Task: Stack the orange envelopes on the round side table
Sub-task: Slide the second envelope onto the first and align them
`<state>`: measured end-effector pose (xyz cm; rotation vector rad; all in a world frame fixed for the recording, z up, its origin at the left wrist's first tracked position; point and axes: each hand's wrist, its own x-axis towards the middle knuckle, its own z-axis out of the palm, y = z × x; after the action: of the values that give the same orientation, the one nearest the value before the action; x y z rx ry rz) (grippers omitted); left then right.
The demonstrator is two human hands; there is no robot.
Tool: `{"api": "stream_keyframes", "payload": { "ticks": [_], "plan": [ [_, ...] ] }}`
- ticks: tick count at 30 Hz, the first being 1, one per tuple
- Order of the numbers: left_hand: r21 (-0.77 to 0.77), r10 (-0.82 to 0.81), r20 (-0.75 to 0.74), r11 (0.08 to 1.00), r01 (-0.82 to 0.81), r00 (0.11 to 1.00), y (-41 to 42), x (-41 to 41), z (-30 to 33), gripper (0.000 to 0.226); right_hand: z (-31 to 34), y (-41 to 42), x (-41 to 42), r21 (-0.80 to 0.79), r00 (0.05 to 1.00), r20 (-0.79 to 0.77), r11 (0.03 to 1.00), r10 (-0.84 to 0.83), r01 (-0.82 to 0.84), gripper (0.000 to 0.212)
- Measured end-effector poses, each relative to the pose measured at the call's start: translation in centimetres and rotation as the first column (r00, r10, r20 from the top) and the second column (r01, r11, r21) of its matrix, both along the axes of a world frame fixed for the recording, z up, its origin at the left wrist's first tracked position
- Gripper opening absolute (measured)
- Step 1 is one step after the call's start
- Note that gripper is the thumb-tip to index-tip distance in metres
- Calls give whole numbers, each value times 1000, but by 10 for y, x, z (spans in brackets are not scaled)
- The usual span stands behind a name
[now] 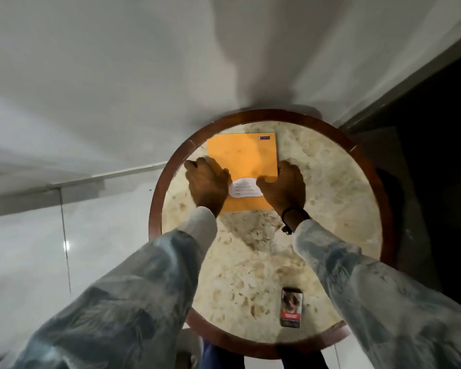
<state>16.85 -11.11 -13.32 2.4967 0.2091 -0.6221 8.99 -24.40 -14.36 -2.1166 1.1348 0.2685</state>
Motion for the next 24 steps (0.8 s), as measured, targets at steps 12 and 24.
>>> {"api": "stream_keyframes", "payload": {
  "ticks": [12, 24],
  "plan": [
    [-399, -111, 27, 910, 113, 993, 14, 19, -8, 33, 8, -24, 33, 288, 978, 125, 949, -167, 126, 47],
    [-510, -69, 328, 826, 238, 942, 17, -24, 10, 46, 38, 21, 0, -20, 867, 494, 996, -65, 86, 62]
  ]
}}
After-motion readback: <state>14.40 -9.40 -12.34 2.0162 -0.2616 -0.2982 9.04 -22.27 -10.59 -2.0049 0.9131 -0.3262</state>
